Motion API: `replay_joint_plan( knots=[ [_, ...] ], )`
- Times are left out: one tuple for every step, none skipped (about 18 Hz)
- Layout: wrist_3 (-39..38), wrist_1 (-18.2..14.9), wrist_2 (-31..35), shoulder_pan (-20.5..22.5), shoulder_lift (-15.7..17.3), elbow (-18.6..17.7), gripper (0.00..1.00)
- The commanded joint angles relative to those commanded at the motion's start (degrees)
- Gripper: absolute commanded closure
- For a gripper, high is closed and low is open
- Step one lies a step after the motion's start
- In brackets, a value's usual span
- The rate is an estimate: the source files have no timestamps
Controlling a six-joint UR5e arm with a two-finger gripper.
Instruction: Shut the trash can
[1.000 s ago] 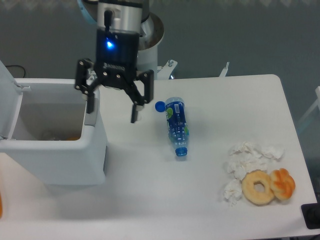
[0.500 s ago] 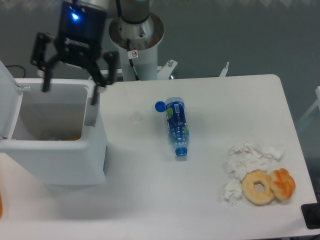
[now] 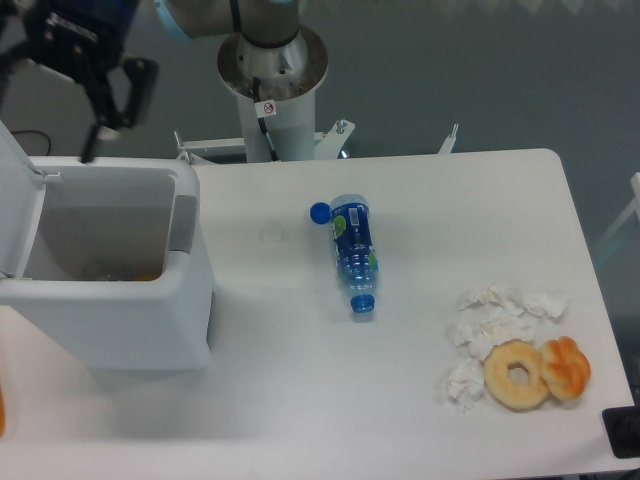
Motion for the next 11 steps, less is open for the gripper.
replay_joint_plan(
  knots=[
    [0.0,0.0,-1.0,-0.8,0.0,-0.1,0.0],
    [0.0,0.0,-1.6,-1.6,-0.1,-0.1,0.0],
    [0.0,0.0,-1.9,-2.2,-0.1,-0.1,0.0],
    [0.2,0.0,-2.1,-2.8,0.0,-0.1,0.0],
    [0.2,0.0,-2.2,-3.6,0.0,-0.1,0.0],
    [0.0,0.0,-2.5,-4.5,0.0,-0.1,0.0],
    [0.2,0.1,-2.8,-5.4,0.0,-0.1,0.0],
    [0.2,0.1,-3.1,-6.0,0.0,0.2,0.0],
    [0.2,0.1,-3.6,-6.8,0.0,0.2,0.0],
    [0.2,0.1,-4.2,-7.5,0.0,0.2,0.0],
    [0.2,0.0,-4.8,-7.8,0.0,0.1,0.0]
  ],
)
